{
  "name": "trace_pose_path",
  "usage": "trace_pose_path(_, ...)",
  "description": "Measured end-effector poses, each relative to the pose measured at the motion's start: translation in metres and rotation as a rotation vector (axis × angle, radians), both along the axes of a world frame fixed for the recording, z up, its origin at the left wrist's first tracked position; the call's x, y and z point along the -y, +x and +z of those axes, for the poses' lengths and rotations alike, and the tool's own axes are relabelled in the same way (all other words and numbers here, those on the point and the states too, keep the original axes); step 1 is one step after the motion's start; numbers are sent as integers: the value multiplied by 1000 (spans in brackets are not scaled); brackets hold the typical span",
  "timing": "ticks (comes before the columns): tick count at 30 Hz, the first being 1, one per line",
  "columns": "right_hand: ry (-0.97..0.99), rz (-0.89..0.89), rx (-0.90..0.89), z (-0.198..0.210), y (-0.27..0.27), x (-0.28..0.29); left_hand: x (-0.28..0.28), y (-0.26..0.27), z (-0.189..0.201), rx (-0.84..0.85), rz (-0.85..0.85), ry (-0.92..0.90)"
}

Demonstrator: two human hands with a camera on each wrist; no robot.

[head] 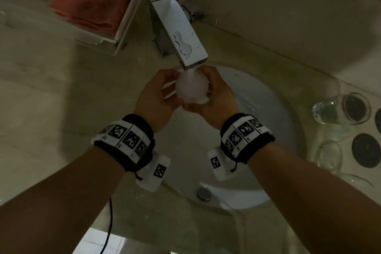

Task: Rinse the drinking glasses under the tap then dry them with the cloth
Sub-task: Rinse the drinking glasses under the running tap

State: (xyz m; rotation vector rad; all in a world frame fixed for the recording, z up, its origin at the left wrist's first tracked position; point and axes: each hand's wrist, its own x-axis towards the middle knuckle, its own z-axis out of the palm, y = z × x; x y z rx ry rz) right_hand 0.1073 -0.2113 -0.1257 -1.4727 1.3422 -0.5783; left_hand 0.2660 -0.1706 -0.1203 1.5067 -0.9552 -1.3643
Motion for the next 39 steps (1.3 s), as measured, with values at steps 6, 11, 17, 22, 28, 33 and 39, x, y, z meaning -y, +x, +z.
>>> trace_pose_path(6,106,-25,-90,-7,-4,4,0,4,-4,105,-21,4)
trace_pose_path(11,464,-154,-71,-11,-8,-1,5,4,-10,57,-16,131)
trace_pose_path(17,737,-309,13,0,-8,-5,2,-1,-14,148,-46,161)
trace_pose_path(22,872,-328,13,3,-14,-4,-1,-2,-11,185,-56,177)
trace_pose_path(28,850,-313,-21,12,-14,-4,0,-2,-7,195,-43,188)
trace_pose_path(33,513,-130,-267,8,-3,3,-1,-1,-10,237,-69,195)
trace_pose_path(39,212,-69,-327,5,2,0,-1,0,-8,257,-77,208)
